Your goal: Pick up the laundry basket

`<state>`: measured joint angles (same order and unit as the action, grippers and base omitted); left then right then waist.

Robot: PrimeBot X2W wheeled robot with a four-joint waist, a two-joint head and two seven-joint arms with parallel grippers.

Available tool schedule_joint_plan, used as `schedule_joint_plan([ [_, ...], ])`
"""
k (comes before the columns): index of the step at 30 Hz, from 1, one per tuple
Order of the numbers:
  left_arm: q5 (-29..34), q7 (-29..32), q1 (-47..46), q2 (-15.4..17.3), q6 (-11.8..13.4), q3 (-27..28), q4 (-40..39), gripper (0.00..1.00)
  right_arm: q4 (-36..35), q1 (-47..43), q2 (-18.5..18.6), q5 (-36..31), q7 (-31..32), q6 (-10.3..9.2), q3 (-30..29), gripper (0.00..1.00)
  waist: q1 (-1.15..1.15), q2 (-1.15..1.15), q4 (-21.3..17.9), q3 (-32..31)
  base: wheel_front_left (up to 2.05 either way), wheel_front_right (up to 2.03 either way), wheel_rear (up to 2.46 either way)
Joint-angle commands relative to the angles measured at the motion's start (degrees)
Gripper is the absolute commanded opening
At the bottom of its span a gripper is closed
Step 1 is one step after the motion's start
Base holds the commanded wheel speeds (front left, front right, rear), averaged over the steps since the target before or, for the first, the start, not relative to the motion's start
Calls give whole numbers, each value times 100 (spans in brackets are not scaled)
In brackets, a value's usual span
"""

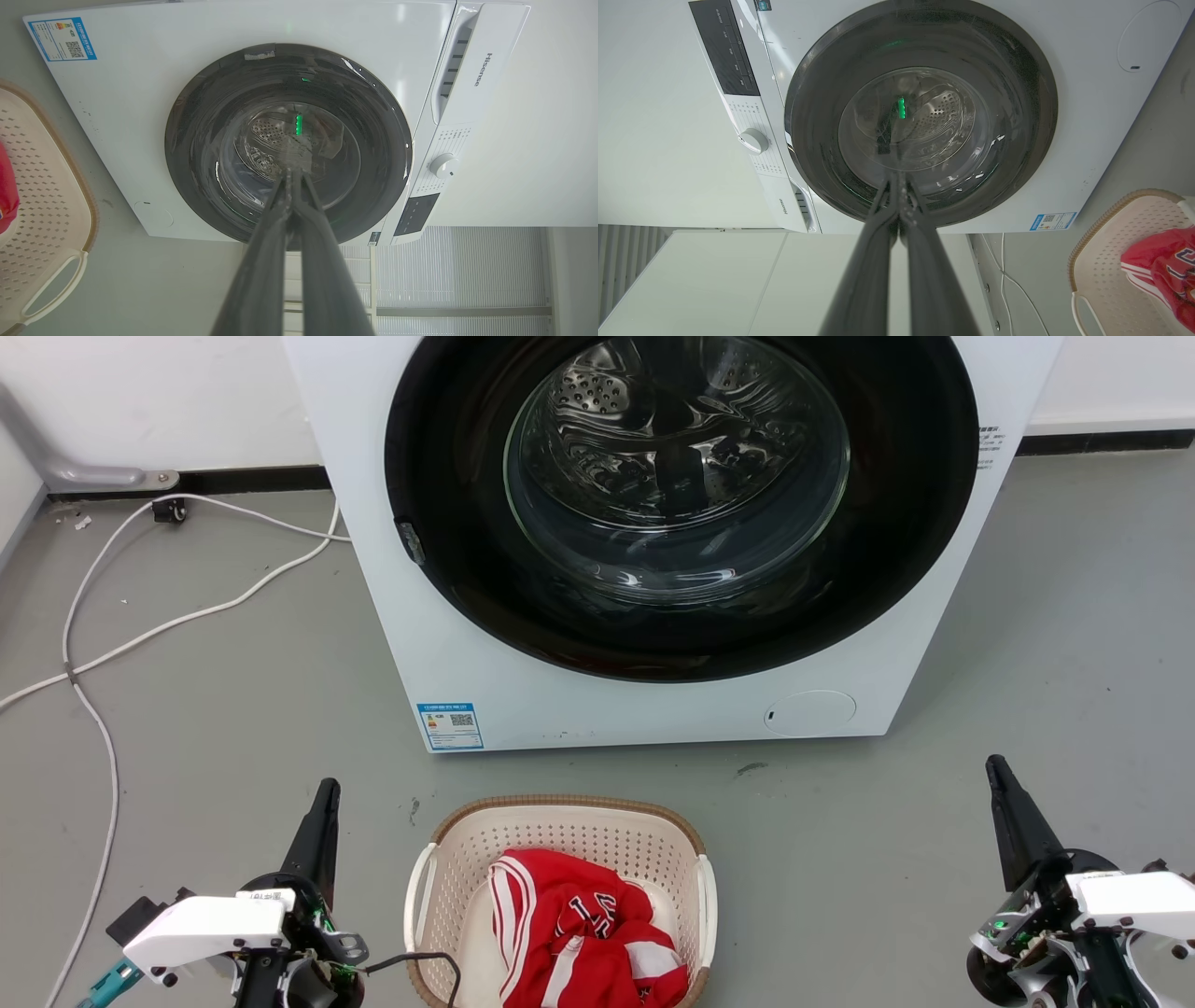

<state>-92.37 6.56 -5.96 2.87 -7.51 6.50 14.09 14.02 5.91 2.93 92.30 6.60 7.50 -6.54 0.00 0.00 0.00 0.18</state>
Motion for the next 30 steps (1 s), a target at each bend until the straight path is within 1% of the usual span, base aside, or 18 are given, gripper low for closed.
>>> schedule_joint_plan([
  [1,-11,12,-52,1,-13,12,0,0,3,57,-10,23,5,-2,0,0,0,0,0,0,0,0,0],
  [19,-11,12,-52,1,-12,12,0,0,3,57,-10,23,5,-2,0,0,0,0,0,0,0,0,0],
  [20,0,-2,0,0,1,0,1,100,2,0,0,-1,-2,0,1,100,0,0,0,0,0,0,0],
  [25,80,-81,109,-15,2,-28,83,100,115,-116,-6,-64,-78,0,18,100,0,0,-1,2,0,0,0],
  [30,521,-228,118,-13,45,-2,-38,100,27,-136,-6,-491,-226,0,-12,100,0,0,-3,7,0,0,0],
])
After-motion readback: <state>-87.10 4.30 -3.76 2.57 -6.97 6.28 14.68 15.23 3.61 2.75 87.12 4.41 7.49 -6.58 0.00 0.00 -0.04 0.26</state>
